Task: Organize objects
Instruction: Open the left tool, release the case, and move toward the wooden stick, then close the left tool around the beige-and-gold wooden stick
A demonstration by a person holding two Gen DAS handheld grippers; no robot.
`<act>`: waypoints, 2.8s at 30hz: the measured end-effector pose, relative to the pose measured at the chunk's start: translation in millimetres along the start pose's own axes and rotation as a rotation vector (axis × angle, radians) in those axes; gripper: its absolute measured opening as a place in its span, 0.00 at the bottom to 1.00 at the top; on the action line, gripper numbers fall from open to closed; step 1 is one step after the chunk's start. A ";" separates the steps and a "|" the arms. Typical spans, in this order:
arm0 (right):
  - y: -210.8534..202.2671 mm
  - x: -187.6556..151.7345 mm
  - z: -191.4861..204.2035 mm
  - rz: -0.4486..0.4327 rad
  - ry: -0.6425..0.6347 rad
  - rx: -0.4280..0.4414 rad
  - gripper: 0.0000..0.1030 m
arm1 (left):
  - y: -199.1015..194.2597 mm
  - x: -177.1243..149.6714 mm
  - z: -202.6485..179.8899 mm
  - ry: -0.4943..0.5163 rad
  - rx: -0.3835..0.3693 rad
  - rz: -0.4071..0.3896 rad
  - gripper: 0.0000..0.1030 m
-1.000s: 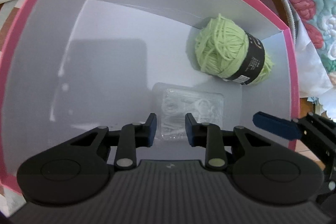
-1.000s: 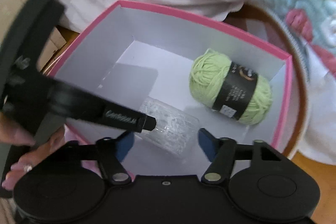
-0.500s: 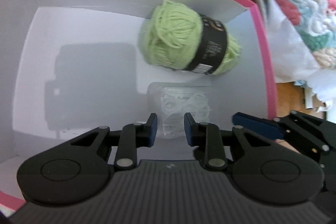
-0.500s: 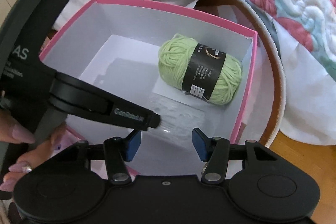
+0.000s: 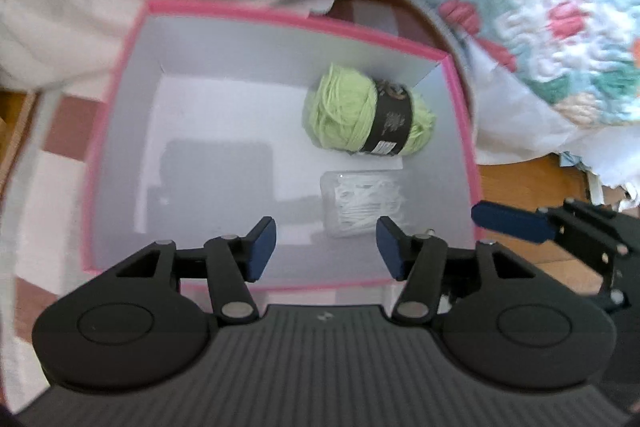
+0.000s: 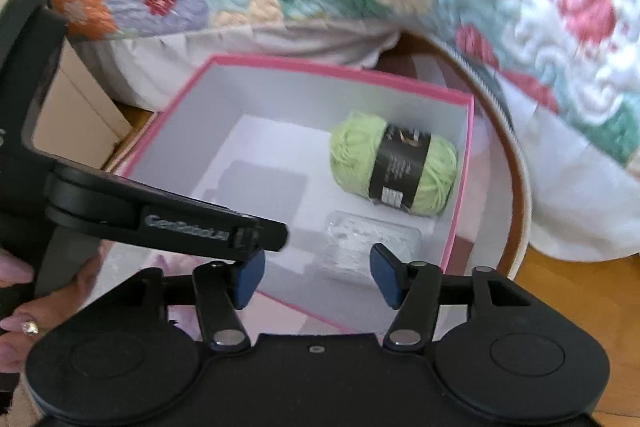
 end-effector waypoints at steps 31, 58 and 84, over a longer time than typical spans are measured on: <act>-122.8 -93.9 142.4 -0.119 -0.080 0.111 0.81 | -141.3 -119.0 92.8 0.190 0.010 -0.053 0.82; 37.6 -188.6 162.7 0.076 -0.228 0.100 0.78 | 5.2 -189.8 103.4 0.129 -0.027 0.057 0.71; 62.0 -200.0 155.7 0.032 -0.110 0.045 0.42 | 23.4 -200.6 108.0 -0.013 -0.132 0.086 0.43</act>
Point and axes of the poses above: each gripper's, at about its wrist camera, not at the fingertips, and y roughly the way its jaws point, z to its left, x to its top, the point moved 1 cm from there along y, roughly the way its jaws point, and after that the axes turned 11 degrees about x, right-handed, at the moved point
